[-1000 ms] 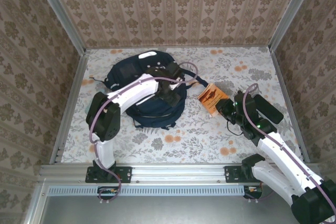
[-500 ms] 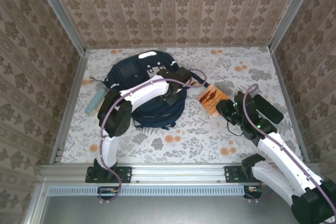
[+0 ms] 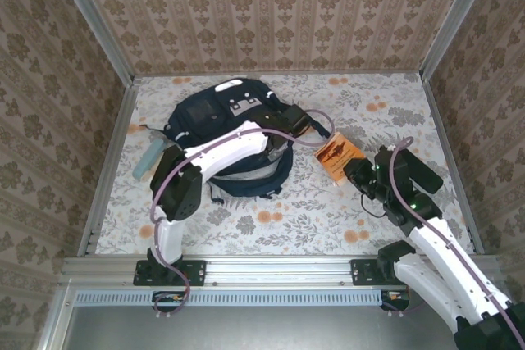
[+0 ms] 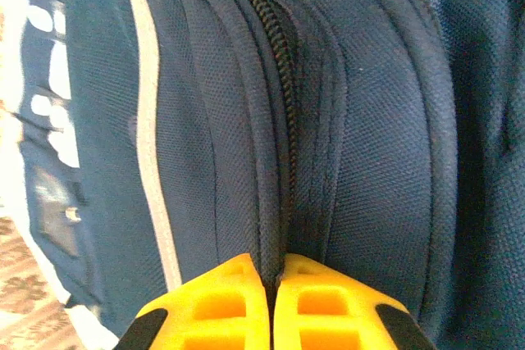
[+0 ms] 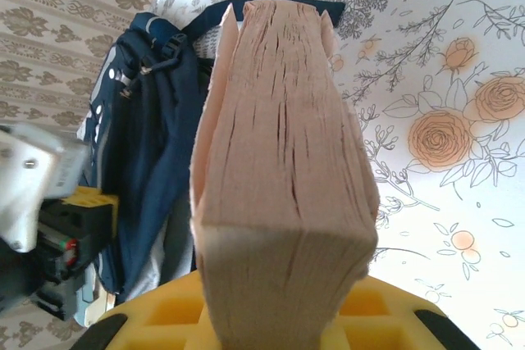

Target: Pack the student bag

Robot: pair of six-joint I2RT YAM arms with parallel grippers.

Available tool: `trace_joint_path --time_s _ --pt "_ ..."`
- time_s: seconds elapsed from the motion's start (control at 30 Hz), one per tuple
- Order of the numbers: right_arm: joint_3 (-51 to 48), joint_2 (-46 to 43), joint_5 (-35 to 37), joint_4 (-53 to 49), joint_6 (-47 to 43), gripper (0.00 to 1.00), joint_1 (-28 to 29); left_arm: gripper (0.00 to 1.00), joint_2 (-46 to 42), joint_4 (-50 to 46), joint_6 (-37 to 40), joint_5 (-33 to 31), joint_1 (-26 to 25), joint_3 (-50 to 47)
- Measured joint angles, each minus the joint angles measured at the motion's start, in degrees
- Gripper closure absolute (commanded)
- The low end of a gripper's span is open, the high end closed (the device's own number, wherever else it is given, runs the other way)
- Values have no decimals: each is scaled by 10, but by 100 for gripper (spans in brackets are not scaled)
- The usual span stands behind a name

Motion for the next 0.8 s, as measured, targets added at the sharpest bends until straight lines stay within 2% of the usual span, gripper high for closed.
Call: trace_joint_path --time_s 0.1,0.23,0.43,0.53,0.8 --pt "0 -15 -6 -8 -8 78 -3 100 -36 32 16 -33 -13 0" --pt "-2 -18 -58 6 -13 78 -3 100 -81 80 33 -59 -31 0" --pt "-34 -7 -158 91 6 78 -3 100 -104 127 39 -56 -47 -1" --pt "-55 8 -186 136 28 78 0 100 -104 135 33 -49 -54 -1" --pt "-75 75 -189 241 83 76 31 100 -104 138 13 -34 -61 0"
